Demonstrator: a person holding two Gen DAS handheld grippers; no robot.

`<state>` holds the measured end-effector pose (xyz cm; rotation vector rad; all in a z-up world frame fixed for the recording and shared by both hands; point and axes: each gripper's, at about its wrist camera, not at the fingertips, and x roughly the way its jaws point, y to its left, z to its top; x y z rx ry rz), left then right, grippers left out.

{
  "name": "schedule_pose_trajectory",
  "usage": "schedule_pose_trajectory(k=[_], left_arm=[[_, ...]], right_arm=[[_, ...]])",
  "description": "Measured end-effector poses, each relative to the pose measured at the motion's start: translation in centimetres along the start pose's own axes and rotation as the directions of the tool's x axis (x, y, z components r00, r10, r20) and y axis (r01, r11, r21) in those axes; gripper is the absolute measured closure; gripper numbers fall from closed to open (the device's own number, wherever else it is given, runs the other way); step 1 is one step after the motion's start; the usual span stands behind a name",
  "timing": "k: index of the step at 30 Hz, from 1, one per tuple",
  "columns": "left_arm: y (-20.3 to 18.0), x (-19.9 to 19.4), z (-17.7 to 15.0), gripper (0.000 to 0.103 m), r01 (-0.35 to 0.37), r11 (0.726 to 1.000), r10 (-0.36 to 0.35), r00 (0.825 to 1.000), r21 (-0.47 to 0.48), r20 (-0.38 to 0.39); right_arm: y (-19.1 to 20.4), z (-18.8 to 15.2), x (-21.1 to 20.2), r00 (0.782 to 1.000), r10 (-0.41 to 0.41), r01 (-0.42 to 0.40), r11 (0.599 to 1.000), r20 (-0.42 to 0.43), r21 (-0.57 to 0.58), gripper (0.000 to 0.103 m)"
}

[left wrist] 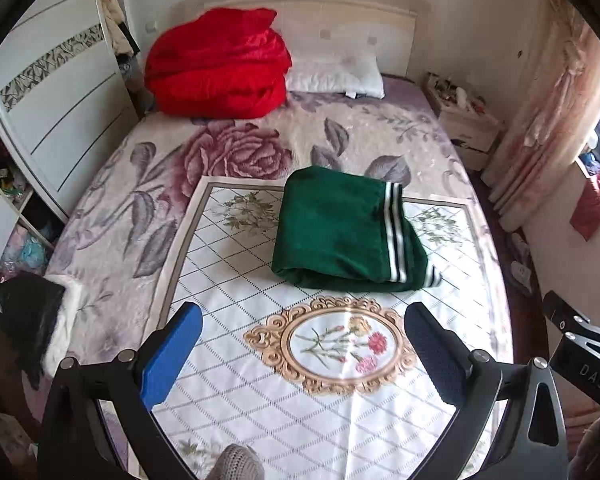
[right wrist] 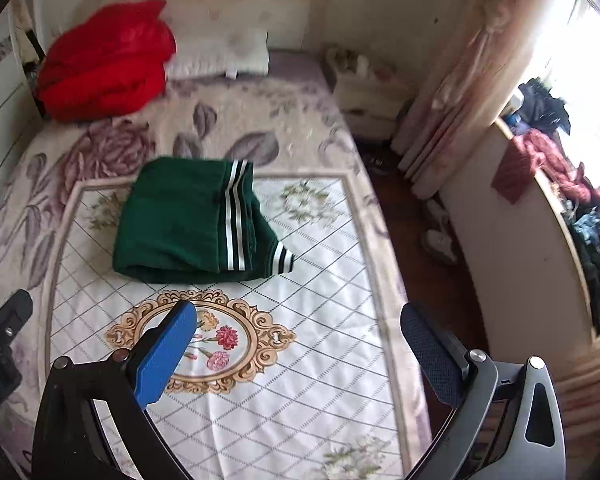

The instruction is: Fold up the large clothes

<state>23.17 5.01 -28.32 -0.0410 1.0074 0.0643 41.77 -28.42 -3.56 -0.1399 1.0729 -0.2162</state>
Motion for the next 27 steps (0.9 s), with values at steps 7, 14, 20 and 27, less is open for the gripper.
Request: schedule_pose_trajectory(k=[7,14,20,27], left_arm=[[0.1,-11.3,-1.5,0.0,0.013,1.0,-0.012,0.997,-0.009,0.081],[0.1,-19.4,-3.0,0.0,0.006,1.0,-0.008,0.986,0.014,0.164],[0.4,-24.0,-4.4,0.0,-0.001,1.0,-0.001,0.976,0.008,0.217],[0.3,-26.8,-5.8,0.0,-0.025,1.0,0.023,0.969,0.004,0.247]], right_arm=[[-3.6,-3.1,-13.1,0.995,-0.001,0.001,1.0,0.098,0.005,0.0],[-6.5,-5.6,-24.0,0.981,0.027,-0.03,0.999,0.19,0.015,0.0],[-7.9,-7.6,-30.7,0.967,0.038,-0.043,0.999,0.254,0.012,0.0],[-9.7,-9.3,-35.1,0.958,0.058,-0.066,0.998,0.281,0.018,0.0]])
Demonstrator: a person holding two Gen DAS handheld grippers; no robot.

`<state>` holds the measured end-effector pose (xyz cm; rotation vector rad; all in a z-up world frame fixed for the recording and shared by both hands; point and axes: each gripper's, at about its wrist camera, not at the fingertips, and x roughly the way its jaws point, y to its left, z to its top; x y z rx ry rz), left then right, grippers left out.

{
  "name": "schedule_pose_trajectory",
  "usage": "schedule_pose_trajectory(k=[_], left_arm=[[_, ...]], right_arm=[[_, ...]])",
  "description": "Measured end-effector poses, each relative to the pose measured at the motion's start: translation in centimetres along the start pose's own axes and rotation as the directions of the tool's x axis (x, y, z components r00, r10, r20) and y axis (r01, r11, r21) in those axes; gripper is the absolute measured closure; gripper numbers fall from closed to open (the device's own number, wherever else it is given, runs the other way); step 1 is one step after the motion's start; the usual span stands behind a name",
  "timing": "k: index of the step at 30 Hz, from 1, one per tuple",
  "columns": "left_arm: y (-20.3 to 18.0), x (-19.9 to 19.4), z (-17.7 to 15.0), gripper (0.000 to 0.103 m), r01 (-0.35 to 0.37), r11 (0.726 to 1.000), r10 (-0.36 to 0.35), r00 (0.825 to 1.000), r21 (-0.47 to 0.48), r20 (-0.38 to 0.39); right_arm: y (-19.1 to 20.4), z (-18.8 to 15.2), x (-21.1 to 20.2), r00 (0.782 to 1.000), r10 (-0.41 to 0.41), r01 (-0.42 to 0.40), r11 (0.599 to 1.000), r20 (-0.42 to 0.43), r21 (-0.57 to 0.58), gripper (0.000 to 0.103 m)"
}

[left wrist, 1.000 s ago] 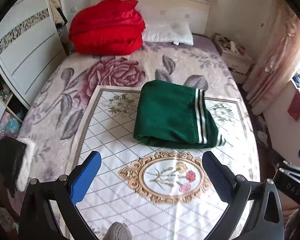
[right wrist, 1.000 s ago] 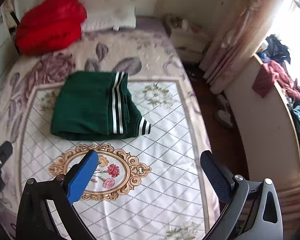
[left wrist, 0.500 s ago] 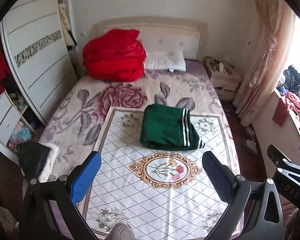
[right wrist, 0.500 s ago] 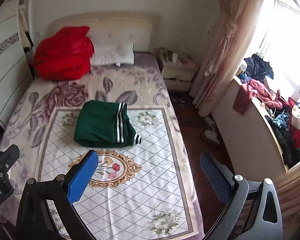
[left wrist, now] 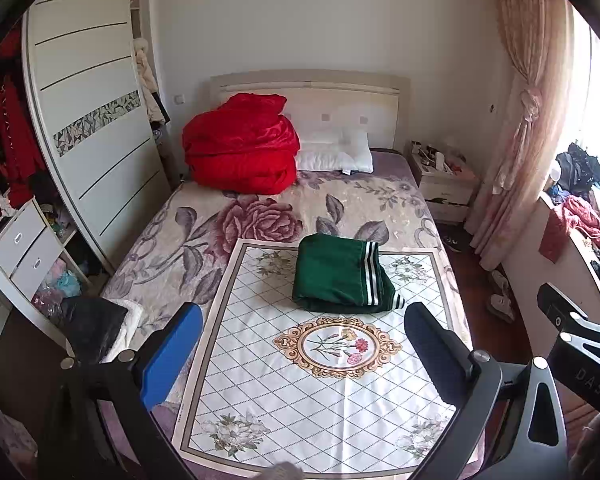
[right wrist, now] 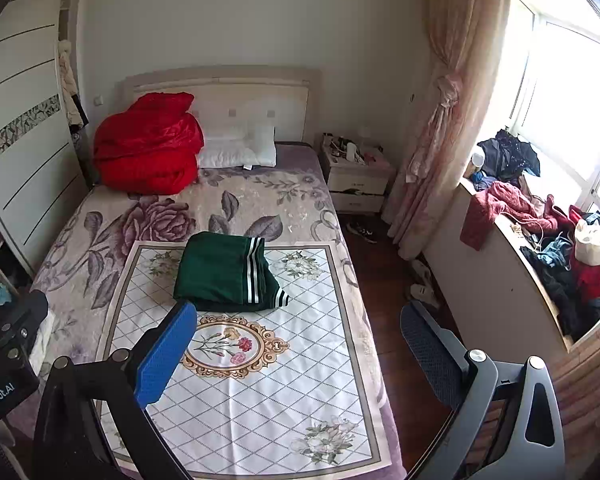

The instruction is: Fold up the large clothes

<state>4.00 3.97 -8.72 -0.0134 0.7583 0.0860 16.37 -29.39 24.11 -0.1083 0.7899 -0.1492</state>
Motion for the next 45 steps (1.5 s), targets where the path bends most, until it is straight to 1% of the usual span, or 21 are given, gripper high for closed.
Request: schedule_pose_trajectory(k=[6,11,18,25,32,45], left_arm=[[-0.1,-1.4,-0.3,0.0,-0.003,1.0,0.003,1.0,-0.019,0.025],[-0.1,-2.3,-0.3,0.0,-0.01,0.999,0.011,0.999,-0.032,0.042],[0.3,-2.7,-0.8,0.0,-0.031,0.998,0.033,0.999,-0.062,0.028],[-0.1,-3.0,-1.2,0.0,-0.055,0.998,0.057,0.998,-0.042,0.038],[0.2,-3.4,-1.6,0.0,-0.052,0.998,0.054,0.998,-0.036,0.045],[0.5,-4.4,-1.2,0.0,-0.048,0.999,0.05,0.996,-0.019,0.067]], right_arm=[[-0.6,0.1,-2.6,0.999,0.011,-0.01,1.0,0.032,-0.012,0.0],[-1.1,0.1,-3.7,0.999,0.01,-0.009,1.0,0.044,-0.012,0.0],[-1.3,0.1,-4.9,0.998,0.014,-0.012,0.999,0.058,-0.036,0.0],[-1.4,0.5,-4.7,0.998,0.017,-0.015,0.999,0.061,-0.037,0.0],[-1.4,0.1,-5.4,0.998,0.015,-0.013,0.999,0.061,-0.03,0.0],[-0.9,-0.5,-6.8,0.996,0.028,-0.026,0.999,0.079,-0.029,0.0]])
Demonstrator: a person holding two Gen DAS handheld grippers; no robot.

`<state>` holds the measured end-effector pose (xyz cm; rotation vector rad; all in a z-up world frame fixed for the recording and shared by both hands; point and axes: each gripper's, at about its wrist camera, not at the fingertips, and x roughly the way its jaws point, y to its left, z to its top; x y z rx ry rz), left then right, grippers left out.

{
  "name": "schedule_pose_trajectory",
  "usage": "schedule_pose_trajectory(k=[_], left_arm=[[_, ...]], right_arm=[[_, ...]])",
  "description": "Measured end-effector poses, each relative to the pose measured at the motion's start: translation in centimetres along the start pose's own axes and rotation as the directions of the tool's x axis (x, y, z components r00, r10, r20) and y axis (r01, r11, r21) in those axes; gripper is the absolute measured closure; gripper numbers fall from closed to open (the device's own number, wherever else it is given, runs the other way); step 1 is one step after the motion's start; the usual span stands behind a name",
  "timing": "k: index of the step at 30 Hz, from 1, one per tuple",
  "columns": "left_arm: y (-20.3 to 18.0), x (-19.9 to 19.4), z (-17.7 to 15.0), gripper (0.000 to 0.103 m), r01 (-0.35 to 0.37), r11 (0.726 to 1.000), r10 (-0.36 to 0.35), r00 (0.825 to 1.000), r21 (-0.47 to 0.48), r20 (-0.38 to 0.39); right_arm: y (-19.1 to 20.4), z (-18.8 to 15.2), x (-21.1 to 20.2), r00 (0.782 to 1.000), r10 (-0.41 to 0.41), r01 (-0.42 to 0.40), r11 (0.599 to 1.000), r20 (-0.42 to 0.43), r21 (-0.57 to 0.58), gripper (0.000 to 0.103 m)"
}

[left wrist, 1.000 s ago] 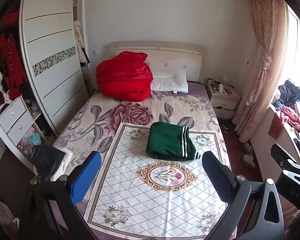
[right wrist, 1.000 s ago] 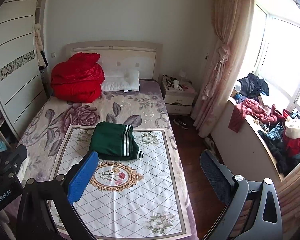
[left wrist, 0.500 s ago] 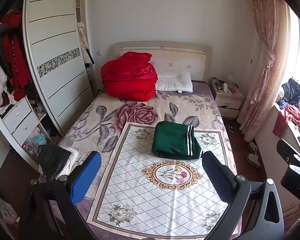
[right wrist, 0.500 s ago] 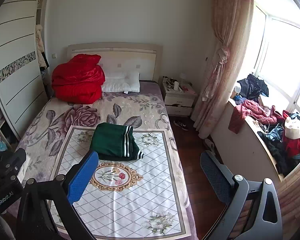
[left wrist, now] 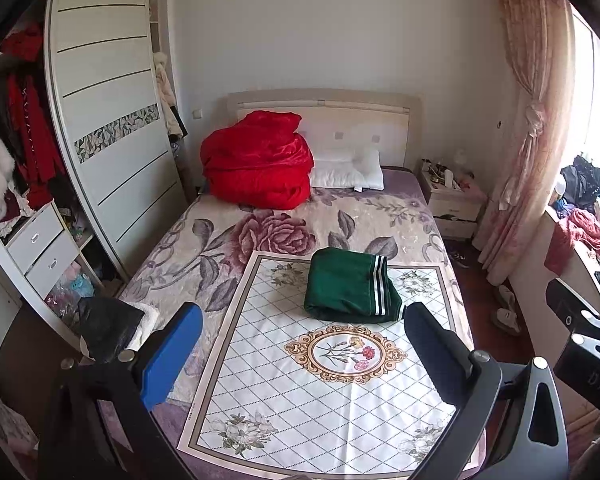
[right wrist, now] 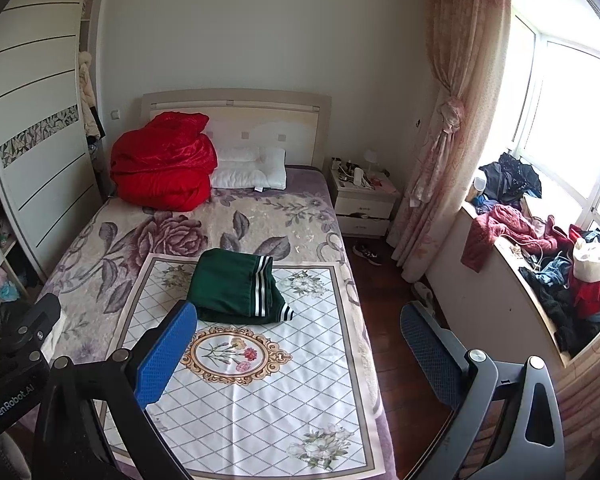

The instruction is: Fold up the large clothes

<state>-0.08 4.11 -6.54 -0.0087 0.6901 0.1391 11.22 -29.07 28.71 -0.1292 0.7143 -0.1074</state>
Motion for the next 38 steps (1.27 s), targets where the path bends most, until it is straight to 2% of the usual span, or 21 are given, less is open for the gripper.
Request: schedule_pose_trajectory(k=[38], left_arm=[[-0.5,-0.8,-0.3,0.0,-0.013,1.0,0.013,1.0,-0.004,0.019]], right_arm=[[0.4,-1.1,-1.5,1.0,0.013,-0.013,1.0,0.0,0.014,0.0]])
